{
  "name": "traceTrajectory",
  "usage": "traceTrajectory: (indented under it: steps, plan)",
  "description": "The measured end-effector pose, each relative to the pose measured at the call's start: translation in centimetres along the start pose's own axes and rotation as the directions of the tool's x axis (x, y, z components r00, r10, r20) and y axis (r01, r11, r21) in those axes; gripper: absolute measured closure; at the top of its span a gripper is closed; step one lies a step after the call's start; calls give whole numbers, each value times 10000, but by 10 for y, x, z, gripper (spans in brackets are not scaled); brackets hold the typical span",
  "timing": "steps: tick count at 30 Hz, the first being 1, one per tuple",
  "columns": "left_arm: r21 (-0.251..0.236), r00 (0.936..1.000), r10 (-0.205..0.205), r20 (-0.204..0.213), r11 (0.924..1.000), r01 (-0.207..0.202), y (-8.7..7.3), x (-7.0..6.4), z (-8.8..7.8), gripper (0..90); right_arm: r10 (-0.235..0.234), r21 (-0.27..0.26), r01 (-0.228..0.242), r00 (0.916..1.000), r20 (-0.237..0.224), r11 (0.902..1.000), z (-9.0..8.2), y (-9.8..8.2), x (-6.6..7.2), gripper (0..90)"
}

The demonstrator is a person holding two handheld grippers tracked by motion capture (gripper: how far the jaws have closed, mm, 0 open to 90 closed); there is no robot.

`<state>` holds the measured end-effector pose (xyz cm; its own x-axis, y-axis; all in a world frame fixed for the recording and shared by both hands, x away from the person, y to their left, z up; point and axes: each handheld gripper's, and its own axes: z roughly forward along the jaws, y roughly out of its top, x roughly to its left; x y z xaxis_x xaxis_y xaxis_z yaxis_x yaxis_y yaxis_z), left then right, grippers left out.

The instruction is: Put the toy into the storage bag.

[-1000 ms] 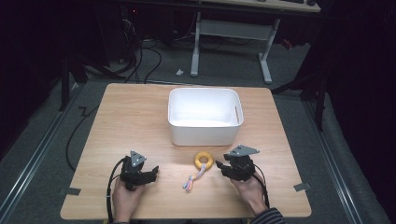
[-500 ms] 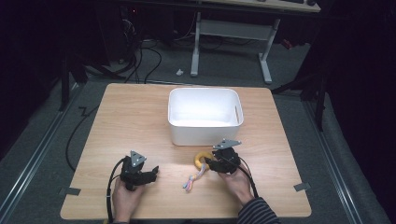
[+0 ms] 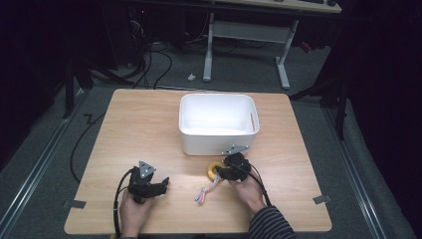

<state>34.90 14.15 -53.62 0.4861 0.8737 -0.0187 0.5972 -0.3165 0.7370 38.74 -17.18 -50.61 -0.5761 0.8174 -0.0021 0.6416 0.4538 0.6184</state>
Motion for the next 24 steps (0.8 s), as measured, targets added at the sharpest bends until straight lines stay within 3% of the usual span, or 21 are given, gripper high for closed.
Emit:
traceTrajectory:
  steps: [14, 19, 21, 24]
  plan:
    - [-10, 10000, 17, -9, 10000, -17, 0, 0, 0, 220, -67, 426, 63, 9999, 100, 9991, 8, -1, 1, 624]
    - [0, 10000, 30, -14, 10000, -30, 0, 0, 0, 217, -84, 334, 81, 9999, 78, 9994, 8, -1, 1, 637]
    - [1, 10000, 29, -12, 10000, -29, 0, 0, 0, 217, -38, 123, 39, 10000, -78, 9999, 6, -2, 0, 664]
    - [3, 10000, 20, -20, 10000, -20, 0, 0, 0, 218, -154, -155, 155, 9999, 43, 9998, -2, -4, 2, 667]
